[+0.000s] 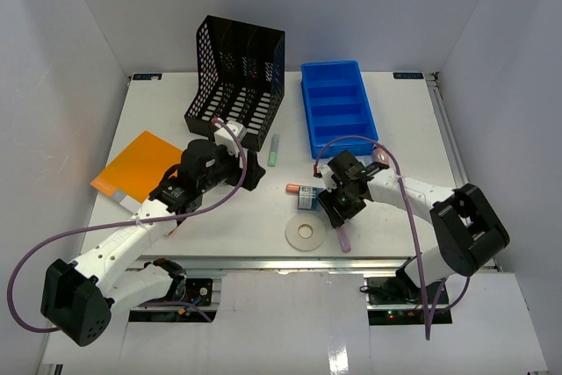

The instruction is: Organize the desk

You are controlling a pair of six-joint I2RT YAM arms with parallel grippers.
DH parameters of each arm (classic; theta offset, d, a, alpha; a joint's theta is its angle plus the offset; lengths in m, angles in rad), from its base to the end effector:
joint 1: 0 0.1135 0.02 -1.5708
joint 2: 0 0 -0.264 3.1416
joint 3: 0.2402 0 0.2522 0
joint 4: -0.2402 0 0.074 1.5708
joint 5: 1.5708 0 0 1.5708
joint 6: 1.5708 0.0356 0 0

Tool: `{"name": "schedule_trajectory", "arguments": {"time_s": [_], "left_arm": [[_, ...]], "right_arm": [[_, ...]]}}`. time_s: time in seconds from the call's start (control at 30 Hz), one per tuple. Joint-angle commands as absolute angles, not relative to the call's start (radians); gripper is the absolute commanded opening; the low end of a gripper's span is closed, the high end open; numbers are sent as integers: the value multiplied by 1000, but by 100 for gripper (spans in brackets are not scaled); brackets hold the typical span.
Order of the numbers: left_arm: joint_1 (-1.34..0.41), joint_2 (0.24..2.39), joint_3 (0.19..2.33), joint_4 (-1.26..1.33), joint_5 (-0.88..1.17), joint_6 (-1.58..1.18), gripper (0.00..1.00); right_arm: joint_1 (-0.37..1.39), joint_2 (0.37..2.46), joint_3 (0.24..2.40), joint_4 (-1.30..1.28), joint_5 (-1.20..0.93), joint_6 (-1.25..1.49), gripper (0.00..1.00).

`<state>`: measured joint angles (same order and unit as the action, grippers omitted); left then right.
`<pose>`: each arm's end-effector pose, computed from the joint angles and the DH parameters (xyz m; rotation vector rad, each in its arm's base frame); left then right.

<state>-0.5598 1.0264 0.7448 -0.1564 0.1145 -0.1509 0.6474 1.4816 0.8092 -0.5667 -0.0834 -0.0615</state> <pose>0.1964 -0.1279 0.2825 0.4895 1.9925 -0.5638 0.2065 0.1599 0.1673 -1.0033 2.6541 0.2505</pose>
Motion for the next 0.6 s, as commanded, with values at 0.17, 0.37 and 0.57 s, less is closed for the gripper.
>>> {"name": "schedule_trajectory", "arguments": {"time_s": [0.17, 0.37, 0.57], "left_arm": [[-558, 1008, 733, -147, 121, -156, 98], [-558, 1009, 734, -146, 126, -156, 98], [-558, 1008, 733, -145, 129, -157, 98]], "right_arm": [[663, 1529, 869, -574, -47, -67, 52], [663, 1525, 865, -576, -60, -77, 40], [661, 1518, 876, -578, -29, -88, 35]]}}
